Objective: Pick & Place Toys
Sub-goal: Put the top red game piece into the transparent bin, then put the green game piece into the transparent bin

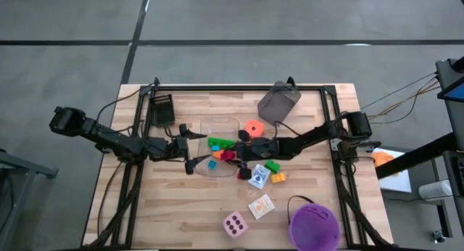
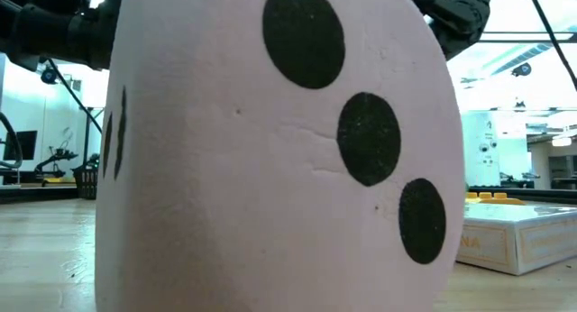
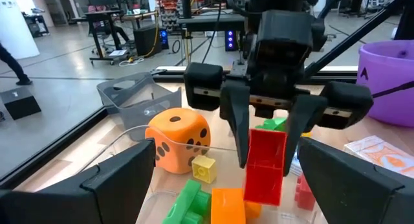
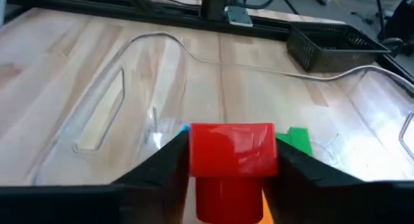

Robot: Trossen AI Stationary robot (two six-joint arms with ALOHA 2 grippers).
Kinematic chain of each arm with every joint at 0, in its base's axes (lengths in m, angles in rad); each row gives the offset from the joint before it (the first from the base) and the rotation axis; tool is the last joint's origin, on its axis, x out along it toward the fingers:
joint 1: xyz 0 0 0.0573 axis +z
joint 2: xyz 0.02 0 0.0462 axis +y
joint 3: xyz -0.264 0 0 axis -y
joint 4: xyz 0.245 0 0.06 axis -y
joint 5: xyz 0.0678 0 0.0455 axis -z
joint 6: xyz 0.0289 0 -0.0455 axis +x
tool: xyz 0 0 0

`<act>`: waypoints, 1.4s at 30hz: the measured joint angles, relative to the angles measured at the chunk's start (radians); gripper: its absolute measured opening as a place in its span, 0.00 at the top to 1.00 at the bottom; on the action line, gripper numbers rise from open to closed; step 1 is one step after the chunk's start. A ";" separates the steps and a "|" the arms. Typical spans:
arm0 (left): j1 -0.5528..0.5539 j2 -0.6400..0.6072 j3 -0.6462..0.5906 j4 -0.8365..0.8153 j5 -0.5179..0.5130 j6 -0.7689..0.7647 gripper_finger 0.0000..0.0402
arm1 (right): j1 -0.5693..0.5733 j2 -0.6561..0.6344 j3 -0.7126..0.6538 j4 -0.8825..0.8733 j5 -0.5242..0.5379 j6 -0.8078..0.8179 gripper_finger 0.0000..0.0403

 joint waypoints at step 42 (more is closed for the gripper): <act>0.000 0.000 0.000 -0.012 0.000 -0.004 0.06 | 0.128 -0.338 0.007 -0.865 0.216 0.312 0.05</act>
